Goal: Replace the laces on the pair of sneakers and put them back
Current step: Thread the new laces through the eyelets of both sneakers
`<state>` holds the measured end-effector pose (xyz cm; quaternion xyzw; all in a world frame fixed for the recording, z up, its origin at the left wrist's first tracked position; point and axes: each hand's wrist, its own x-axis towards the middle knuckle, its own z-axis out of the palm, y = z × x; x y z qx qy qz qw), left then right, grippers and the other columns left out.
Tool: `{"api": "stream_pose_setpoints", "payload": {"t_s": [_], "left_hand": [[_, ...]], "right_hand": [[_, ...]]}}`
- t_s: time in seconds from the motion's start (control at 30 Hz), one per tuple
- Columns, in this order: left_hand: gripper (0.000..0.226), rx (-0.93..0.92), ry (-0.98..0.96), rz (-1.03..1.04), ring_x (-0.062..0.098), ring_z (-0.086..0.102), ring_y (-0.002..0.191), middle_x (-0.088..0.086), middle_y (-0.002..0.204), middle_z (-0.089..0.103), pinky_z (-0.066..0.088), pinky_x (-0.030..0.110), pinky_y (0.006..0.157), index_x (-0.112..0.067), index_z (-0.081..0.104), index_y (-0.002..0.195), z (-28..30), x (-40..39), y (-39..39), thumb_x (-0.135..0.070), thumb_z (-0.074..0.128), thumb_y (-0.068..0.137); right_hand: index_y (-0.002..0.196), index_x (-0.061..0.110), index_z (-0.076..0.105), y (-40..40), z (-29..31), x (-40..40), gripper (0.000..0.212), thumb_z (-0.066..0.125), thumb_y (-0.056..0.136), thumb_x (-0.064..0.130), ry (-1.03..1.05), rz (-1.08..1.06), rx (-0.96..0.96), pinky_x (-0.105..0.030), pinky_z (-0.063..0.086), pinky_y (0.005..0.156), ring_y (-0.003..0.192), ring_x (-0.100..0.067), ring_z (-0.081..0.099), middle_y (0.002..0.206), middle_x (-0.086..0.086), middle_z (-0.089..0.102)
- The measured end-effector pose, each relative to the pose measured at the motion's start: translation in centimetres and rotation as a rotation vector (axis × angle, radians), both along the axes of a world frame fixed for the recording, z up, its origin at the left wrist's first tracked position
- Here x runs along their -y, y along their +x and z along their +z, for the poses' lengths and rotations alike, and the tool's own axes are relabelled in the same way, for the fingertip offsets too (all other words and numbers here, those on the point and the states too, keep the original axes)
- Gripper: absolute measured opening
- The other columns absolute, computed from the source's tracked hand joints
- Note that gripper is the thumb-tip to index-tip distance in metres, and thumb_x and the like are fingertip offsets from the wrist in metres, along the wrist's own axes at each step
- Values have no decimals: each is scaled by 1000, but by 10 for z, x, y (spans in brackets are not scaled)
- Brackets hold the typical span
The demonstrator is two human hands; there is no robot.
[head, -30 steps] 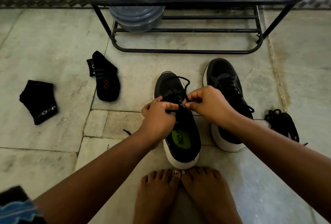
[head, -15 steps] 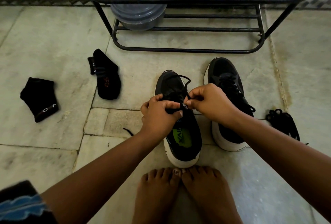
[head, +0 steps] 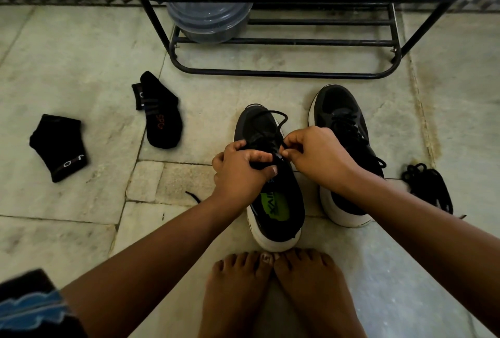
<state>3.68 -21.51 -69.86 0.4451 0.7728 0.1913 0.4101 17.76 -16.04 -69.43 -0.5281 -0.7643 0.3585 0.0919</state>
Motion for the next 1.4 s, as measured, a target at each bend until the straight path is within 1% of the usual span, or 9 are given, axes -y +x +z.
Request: {"api": "stream_pose_setpoints", "payload": {"t_s": [0.1, 0.27, 0.33, 0.47, 0.63, 0.77, 0.93, 1.2, 1.4], "left_hand": [[24, -1, 2, 1, 21, 16, 134, -6, 144, 31, 27, 40, 110, -31, 68, 102, 0, 0, 0, -29, 74, 78], [20, 41, 2, 30, 20, 19, 132, -7, 142, 32, 29, 42, 110, -34, 65, 94, 1, 0, 1, -27, 75, 78], [19, 40, 3, 25, 21, 19, 132, -8, 141, 33, 29, 43, 109, -36, 64, 90, 1, -1, 0, -27, 74, 78], [18, 50, 20, 35, 21, 20, 131, -8, 138, 33, 30, 45, 109, -40, 61, 83, -1, 0, 0, -28, 74, 79], [15, 42, 26, 43, 20, 22, 131, -7, 137, 33, 31, 41, 108, -39, 60, 79, -1, -2, 3, -31, 72, 80], [12, -43, 29, -15, 22, 19, 133, -5, 140, 32, 28, 40, 109, -37, 61, 84, -4, -1, 3, -32, 71, 80], [19, -131, 39, -62, 24, 16, 135, -4, 144, 28, 27, 41, 108, -31, 66, 100, -11, 1, 5, -33, 69, 82], [13, -164, 22, -50, 21, 18, 133, -8, 138, 27, 19, 40, 106, -39, 56, 83, -11, -1, 5, -33, 67, 80], [12, -95, 34, -12, 20, 18, 133, -10, 137, 28, 21, 39, 106, -41, 57, 84, -11, 3, 6, -37, 68, 80]], "right_hand": [[84, 13, 72, -1, 2, 1, 12, 61, 89, 12, -7, -3, -28, -6, 41, 56, 68, -7, 59, 70, 7, 62], [64, 28, 62, -3, 4, 1, 29, 63, 87, 11, -90, -62, -134, 0, 37, 54, 59, 10, 55, 68, 12, 63], [68, 18, 68, -5, 1, 2, 21, 63, 87, 10, -125, -80, -149, 0, 38, 55, 58, 12, 54, 66, 14, 62], [81, 12, 73, -2, -9, 4, 9, 66, 87, 12, -203, -191, -235, -12, 45, 61, 62, 3, 59, 72, 8, 67], [68, 14, 68, 0, -17, 14, 17, 68, 84, 10, -204, -332, -313, -22, 53, 71, 76, -3, 66, 81, 6, 72], [76, 20, 69, 0, -18, 24, 11, 68, 84, 13, -179, -370, -314, -20, 52, 72, 79, -8, 66, 82, 6, 70], [87, 23, 68, 0, -15, 32, 8, 69, 85, 15, -120, -339, -278, -3, 46, 63, 76, 1, 62, 80, 11, 66], [112, 17, 60, -5, -20, 43, 29, 68, 84, 20, 2, -210, -191, -1, 37, 70, 88, -1, 49, 102, 7, 51], [124, 13, 56, -7, -29, 52, 33, 56, 92, 20, 87, -181, -169, -21, 45, 87, 101, -7, 49, 108, 7, 47]]}}
